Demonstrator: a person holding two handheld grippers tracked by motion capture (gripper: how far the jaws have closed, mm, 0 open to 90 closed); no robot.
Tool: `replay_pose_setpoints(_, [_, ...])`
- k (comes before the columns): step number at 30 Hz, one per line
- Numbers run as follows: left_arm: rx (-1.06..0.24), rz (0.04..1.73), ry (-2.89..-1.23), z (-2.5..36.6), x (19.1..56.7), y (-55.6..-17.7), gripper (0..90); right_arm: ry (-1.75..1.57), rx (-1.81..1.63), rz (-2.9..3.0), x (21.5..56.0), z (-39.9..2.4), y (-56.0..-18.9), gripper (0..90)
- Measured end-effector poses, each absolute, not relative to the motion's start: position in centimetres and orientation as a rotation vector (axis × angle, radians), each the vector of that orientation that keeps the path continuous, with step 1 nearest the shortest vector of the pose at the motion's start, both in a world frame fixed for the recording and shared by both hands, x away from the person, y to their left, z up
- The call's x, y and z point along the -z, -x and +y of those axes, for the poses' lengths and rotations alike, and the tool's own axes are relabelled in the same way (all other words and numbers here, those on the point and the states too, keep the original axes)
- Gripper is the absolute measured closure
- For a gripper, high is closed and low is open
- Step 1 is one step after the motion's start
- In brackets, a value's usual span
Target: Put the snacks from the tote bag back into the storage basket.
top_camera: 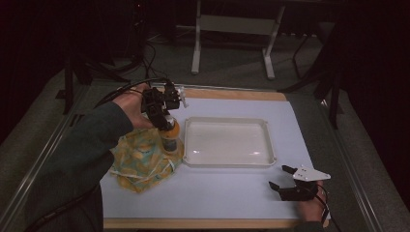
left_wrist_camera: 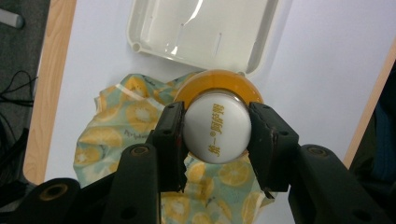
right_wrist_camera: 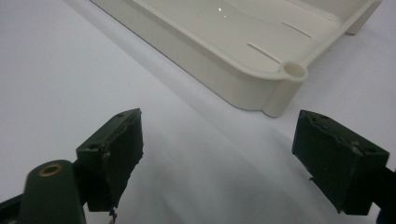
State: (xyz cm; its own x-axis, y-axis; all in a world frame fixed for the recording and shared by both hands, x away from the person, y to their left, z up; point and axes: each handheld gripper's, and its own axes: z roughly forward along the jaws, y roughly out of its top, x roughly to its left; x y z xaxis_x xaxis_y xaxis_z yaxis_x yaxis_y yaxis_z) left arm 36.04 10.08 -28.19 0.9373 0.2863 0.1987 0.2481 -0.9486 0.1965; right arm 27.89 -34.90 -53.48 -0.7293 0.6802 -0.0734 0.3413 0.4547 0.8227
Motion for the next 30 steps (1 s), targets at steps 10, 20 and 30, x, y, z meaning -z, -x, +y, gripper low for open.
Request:
replay_pose_setpoints(10, [-0.316, 0.420, -2.910, 9.0, 28.4, -36.5, 59.1, -0.861, -1.179, 2.317, 53.5, -34.9, -27.9, 15.9])
replay_pose_setpoints(20, [-0.311, 0.407, -2.912, 7.9, 28.5, -36.6, 59.2, -0.859, -1.181, 2.315, 53.5, -34.9, -27.9, 15.9])
replay_pose_setpoints(30, [-0.308, 0.385, -2.896, 7.1, 28.5, -36.7, 59.1, -0.860, -1.181, 2.315, 53.5, -34.9, -27.9, 16.0])
